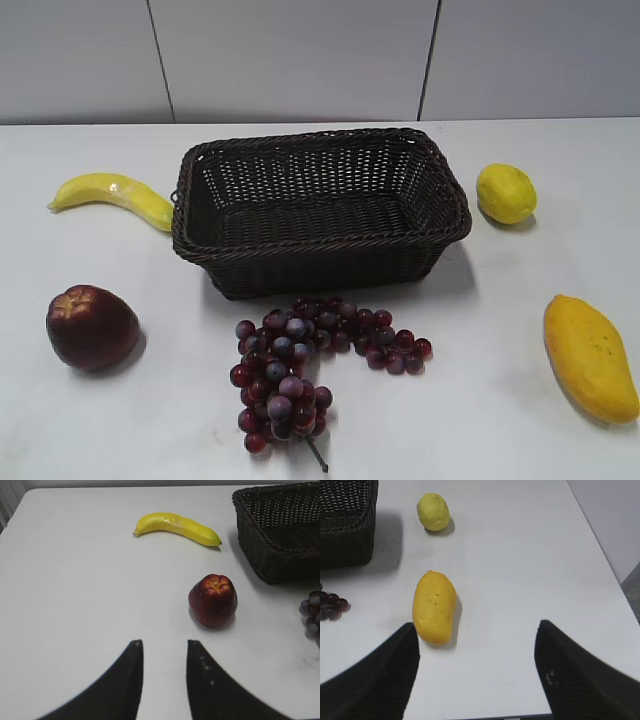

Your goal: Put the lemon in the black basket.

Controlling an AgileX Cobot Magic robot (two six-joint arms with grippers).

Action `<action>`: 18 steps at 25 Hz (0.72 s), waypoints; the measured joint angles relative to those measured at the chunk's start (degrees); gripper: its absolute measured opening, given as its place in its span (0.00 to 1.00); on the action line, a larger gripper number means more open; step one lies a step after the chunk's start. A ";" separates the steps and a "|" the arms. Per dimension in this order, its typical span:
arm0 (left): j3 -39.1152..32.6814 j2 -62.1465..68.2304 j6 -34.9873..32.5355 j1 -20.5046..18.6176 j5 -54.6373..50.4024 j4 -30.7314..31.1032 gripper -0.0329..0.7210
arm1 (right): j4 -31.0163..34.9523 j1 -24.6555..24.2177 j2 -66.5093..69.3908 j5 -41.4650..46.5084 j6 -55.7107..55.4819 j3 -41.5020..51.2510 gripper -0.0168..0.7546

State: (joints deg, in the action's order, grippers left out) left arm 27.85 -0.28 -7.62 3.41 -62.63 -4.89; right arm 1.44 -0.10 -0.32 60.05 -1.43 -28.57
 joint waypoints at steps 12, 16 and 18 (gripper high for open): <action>0.00 0.00 0.00 0.00 0.00 0.00 0.36 | 0.06 0.00 0.00 0.00 0.00 0.00 0.78; 0.00 0.00 0.00 0.00 0.00 0.00 0.36 | 0.67 0.00 0.00 0.00 0.00 0.00 0.78; 0.00 0.00 0.00 0.00 0.00 0.00 0.36 | 0.95 0.00 0.00 0.00 0.00 0.00 0.78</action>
State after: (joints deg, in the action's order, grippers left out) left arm 27.85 -0.28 -7.62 3.41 -62.63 -4.89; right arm 2.39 -0.10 -0.32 60.05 -1.43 -28.57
